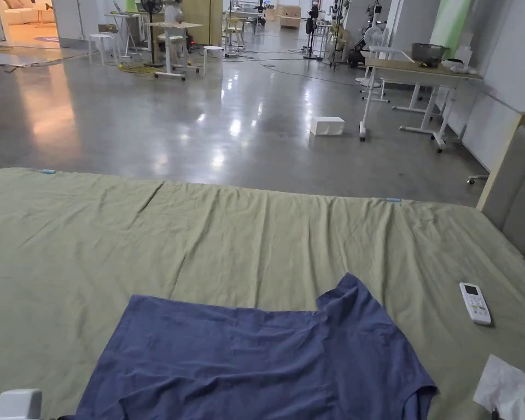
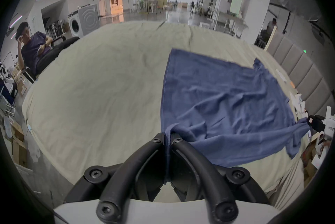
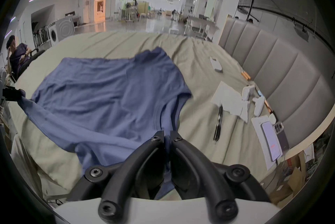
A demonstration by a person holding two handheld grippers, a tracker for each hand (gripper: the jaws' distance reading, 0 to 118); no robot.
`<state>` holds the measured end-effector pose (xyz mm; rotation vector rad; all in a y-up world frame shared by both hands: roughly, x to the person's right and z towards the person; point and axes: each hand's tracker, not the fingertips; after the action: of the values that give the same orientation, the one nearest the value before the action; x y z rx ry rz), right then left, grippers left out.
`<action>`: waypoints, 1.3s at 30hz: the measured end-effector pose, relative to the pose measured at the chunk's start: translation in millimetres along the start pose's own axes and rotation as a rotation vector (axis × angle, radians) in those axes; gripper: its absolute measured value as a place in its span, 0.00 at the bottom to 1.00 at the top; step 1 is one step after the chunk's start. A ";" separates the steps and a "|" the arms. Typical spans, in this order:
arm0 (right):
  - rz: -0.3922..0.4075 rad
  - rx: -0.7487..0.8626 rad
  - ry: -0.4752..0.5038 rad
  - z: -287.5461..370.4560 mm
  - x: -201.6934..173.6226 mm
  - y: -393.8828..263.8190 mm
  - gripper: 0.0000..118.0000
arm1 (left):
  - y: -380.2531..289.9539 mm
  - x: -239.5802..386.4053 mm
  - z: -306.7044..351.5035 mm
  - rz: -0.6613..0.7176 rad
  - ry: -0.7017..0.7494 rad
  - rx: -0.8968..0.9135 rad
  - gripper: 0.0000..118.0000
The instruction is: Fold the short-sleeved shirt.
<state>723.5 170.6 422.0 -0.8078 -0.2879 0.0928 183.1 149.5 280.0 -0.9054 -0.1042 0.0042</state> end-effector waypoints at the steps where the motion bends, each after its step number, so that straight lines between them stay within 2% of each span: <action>1: -0.007 -0.011 -0.006 -6.0 1.0 -5.1 0.04 | -3.8 -0.8 -6.9 0.008 0.009 -0.021 0.05; 7: -0.047 -0.059 0.000 -22.7 3.4 -24.3 0.05 | -23.1 -4.3 -33.4 0.001 0.028 -0.085 0.05; 8: -0.052 -0.051 -0.004 -21.5 2.2 -25.8 0.07 | -24.1 -3.4 -35.2 0.014 0.022 -0.084 0.06; 9: -0.053 -0.036 -0.010 -18.8 1.1 -25.7 0.14 | -23.6 -1.3 -33.2 0.020 0.028 -0.079 0.09; 10: -0.053 -0.024 -0.016 -16.3 0.0 -23.8 0.30 | -22.1 2.1 -29.0 0.022 0.036 -0.069 0.17; 11: -0.056 -0.002 -0.031 -12.7 -1.5 -19.9 0.41 | -19.9 5.5 -26.6 0.016 0.046 -0.052 0.28; 13: -0.072 0.064 -0.041 -7.4 -5.1 -10.3 0.55 | -14.2 10.2 -22.5 -0.011 0.060 -0.013 0.52; 14: -0.075 0.103 -0.034 -3.6 -6.9 -4.0 0.59 | -9.8 13.3 -19.0 -0.018 0.058 0.004 0.56; 19: -0.059 0.294 -0.036 13.3 -26.2 33.1 0.65 | 19.4 33.8 9.0 -0.030 0.040 0.191 0.56; 27: -0.084 0.624 -0.016 48.4 -70.2 81.7 0.66 | 58.4 83.4 66.1 -0.044 0.024 0.512 0.54; 29: -0.092 0.658 -0.050 54.2 -81.2 89.1 0.62 | 61.5 95.2 75.5 -0.049 0.056 0.581 0.48; 30: -0.060 0.706 -0.070 58.0 -84.9 93.0 0.55 | 62.1 99.6 79.3 -0.060 0.055 0.606 0.40; 32: -0.107 0.713 -0.044 57.5 -89.5 93.0 0.23 | 62.2 107.5 86.0 -0.071 0.049 0.654 0.19; 33: -0.096 0.730 -0.064 58.2 -92.8 93.8 0.13 | 61.4 109.7 87.4 -0.083 0.042 0.668 0.13; 34: -0.073 0.751 -0.084 59.5 -95.1 94.9 0.10 | 60.8 112.5 89.7 -0.099 0.047 0.684 0.10; 37: -0.062 0.735 -0.048 57.1 -97.3 94.6 0.02 | 57.8 119.5 92.0 -0.124 0.052 0.700 0.01; 39: -0.058 0.735 -0.054 56.0 -99.1 94.1 0.00 | 56.5 121.8 92.4 -0.135 0.050 0.707 0.00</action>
<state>615.1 255.7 368.9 -0.0672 -0.2996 0.1540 298.1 262.7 303.1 -0.1911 -0.1069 -0.1017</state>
